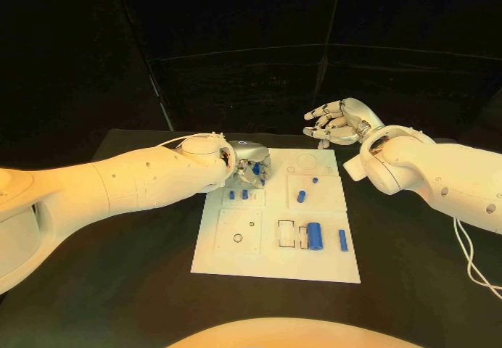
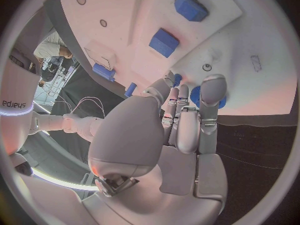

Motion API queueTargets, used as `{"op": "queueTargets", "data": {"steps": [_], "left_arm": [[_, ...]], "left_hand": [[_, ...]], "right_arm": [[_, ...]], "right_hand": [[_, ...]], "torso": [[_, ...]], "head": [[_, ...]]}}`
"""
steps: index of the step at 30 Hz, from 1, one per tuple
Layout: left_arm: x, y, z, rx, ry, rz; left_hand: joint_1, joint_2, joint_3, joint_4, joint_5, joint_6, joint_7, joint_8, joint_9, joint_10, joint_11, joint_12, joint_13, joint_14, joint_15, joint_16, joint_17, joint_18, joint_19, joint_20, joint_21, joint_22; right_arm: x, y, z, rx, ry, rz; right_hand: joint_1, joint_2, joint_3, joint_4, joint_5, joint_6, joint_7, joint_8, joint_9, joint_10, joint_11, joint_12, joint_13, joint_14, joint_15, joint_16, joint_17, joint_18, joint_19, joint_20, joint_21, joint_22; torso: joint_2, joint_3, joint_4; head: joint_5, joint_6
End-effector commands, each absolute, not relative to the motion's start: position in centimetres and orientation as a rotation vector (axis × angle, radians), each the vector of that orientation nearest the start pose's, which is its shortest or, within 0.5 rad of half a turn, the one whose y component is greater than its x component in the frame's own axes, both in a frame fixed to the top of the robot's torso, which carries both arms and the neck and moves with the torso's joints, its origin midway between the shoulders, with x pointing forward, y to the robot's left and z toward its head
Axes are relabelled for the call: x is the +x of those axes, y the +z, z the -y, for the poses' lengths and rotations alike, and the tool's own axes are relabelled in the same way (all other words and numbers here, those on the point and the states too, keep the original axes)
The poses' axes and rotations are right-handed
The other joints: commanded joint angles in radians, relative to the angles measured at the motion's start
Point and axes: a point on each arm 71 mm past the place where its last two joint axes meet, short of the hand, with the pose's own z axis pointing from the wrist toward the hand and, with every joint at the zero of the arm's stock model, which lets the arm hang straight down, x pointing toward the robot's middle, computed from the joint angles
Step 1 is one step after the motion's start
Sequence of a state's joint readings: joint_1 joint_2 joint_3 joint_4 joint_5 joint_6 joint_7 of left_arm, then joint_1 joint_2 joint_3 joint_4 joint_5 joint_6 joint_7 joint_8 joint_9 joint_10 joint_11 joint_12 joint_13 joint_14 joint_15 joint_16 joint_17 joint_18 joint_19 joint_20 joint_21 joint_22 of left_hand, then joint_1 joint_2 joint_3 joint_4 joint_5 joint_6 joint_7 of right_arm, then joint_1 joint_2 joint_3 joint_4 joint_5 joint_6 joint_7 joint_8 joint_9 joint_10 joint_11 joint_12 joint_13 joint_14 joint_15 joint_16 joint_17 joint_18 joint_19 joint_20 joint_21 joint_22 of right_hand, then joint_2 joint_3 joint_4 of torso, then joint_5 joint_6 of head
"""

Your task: Assemble the parts on the task board

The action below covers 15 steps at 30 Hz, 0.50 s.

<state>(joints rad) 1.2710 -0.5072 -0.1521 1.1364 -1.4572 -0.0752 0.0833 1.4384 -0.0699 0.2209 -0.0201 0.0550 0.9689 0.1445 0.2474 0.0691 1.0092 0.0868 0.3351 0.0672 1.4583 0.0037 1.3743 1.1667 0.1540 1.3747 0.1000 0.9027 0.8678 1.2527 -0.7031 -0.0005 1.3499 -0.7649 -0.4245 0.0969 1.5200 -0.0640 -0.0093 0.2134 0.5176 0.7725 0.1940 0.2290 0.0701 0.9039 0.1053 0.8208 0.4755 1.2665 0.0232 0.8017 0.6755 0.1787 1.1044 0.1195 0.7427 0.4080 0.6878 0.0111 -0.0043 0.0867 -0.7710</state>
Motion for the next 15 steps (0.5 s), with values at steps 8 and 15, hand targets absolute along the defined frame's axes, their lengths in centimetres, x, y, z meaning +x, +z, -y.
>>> {"op": "queueTargets", "data": {"steps": [8, 15], "left_arm": [[53.8, -22.29, -12.54, 0.48, -0.617, -1.911], [53.85, -22.47, -12.58, 0.475, -0.589, -1.93]], "left_hand": [[-0.004, 0.01, 0.03, -0.005, -0.004, 0.016, -0.001, -0.014, -0.002, 0.022, -0.002, -0.019, -0.004, 0.017, -0.004, 0.008, 0.002, -0.014, 0.014, -0.002, 0.023, 0.023], [-0.006, 0.01, 0.045, -0.008, -0.004, 0.018, 0.0, -0.021, -0.003, 0.025, -0.001, -0.029, -0.004, 0.018, -0.004, 0.008, -0.003, -0.015, 0.017, -0.002, 0.03, 0.031]], "right_arm": [[53.31, -14.77, 18.4, 0.44, 1.065, -1.53], [53.31, -14.77, 18.37, 0.44, 1.065, -1.531]], "right_hand": [[0.004, 0.002, 0.004, 0.002, 0.005, -0.009, -0.001, 0.006, 0.001, -0.009, -0.001, 0.007, -0.002, -0.008, -0.002, -0.002, 0.002, 0.004, 0.003, 0.003, -0.005, -0.001], [0.004, 0.002, 0.004, 0.002, 0.005, -0.009, -0.001, 0.006, 0.001, -0.009, -0.001, 0.007, -0.002, -0.008, -0.002, -0.002, 0.002, 0.004, 0.003, 0.003, -0.005, -0.001]], "torso": [[0.0, -0.0004, -0.0003], [0.0, -0.0002, 0.0004]], "head": [[0.0, -0.003], [0.002, -0.003]]}}
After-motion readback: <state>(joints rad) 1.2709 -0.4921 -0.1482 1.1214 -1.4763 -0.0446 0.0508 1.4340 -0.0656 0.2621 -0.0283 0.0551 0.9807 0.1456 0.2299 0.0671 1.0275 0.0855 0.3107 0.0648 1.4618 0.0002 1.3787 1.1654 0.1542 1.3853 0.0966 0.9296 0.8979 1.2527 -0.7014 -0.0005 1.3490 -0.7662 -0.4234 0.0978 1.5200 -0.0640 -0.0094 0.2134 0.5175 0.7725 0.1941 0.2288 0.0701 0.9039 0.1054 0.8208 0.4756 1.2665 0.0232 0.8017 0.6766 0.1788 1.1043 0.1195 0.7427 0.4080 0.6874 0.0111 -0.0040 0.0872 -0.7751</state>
